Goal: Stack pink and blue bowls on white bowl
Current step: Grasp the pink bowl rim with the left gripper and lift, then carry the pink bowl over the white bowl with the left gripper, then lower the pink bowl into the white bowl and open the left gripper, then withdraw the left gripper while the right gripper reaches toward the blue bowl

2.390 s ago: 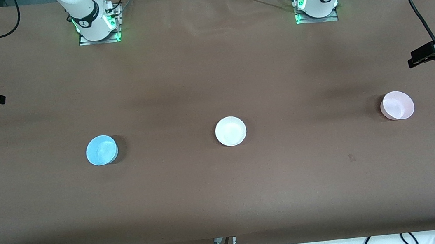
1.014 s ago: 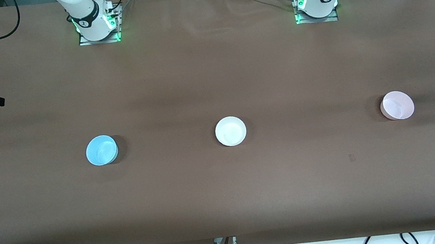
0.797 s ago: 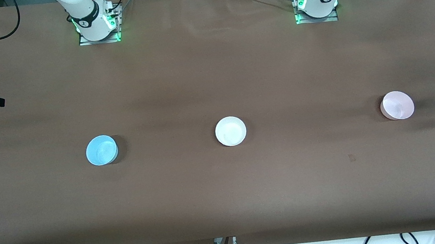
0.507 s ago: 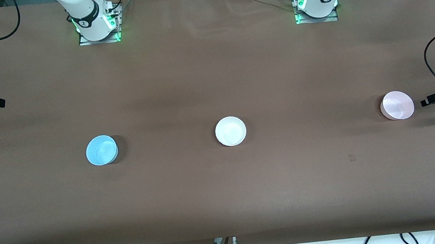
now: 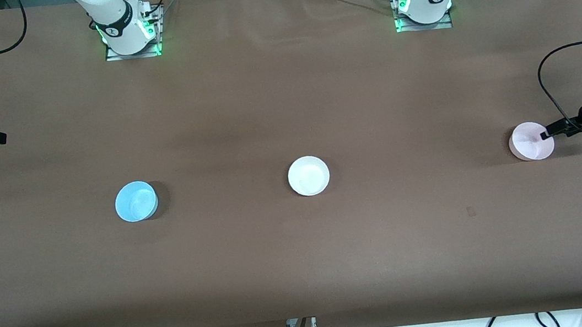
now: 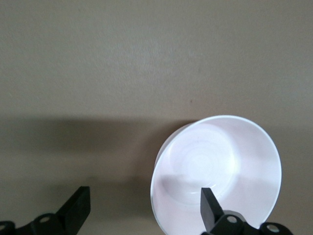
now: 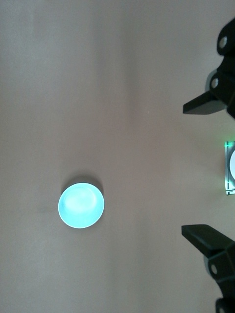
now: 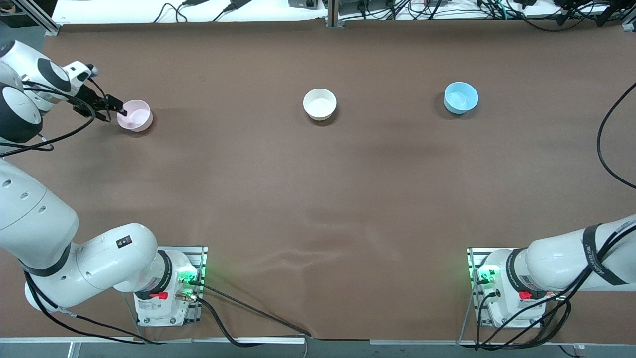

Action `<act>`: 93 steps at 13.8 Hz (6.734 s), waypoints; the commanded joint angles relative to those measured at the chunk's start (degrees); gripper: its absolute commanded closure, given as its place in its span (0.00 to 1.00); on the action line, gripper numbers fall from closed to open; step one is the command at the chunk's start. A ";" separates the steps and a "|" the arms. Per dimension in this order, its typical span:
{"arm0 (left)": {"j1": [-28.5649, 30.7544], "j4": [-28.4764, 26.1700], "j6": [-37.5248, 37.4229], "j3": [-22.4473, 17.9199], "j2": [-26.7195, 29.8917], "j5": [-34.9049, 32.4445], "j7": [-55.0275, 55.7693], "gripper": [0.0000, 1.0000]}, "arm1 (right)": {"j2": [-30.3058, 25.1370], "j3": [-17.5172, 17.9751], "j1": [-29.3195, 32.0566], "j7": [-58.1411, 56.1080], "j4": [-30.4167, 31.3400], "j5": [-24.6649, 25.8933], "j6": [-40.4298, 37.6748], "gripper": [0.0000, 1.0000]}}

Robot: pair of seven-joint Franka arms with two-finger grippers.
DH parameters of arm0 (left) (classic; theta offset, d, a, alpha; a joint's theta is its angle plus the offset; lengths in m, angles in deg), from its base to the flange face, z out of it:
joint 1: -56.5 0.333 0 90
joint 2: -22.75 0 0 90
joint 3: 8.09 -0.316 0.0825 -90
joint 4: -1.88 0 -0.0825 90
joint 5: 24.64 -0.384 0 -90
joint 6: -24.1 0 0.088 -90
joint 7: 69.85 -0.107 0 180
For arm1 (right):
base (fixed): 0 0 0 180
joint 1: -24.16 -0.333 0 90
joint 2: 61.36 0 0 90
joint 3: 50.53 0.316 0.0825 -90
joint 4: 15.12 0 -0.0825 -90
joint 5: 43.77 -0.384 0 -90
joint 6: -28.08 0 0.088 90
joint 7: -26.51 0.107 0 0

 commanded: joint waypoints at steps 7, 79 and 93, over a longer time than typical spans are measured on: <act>0.28 -3.77 0.97 0.07 2.49 4.30 -2.29 1.00 | 0.67 0.23 0.41 -0.33 -1.69 0.29 -0.50 0.01; -51.22 19.52 -0.26 12.46 -9.90 -10.01 69.61 0.00 | 0.67 0.23 0.50 -0.51 -1.52 0.20 -1.12 0.01; -35.51 21.02 -25.73 2.63 8.62 -8.08 56.08 0.00 | 1.47 0.14 1.29 -0.68 -1.78 0.20 -0.50 0.01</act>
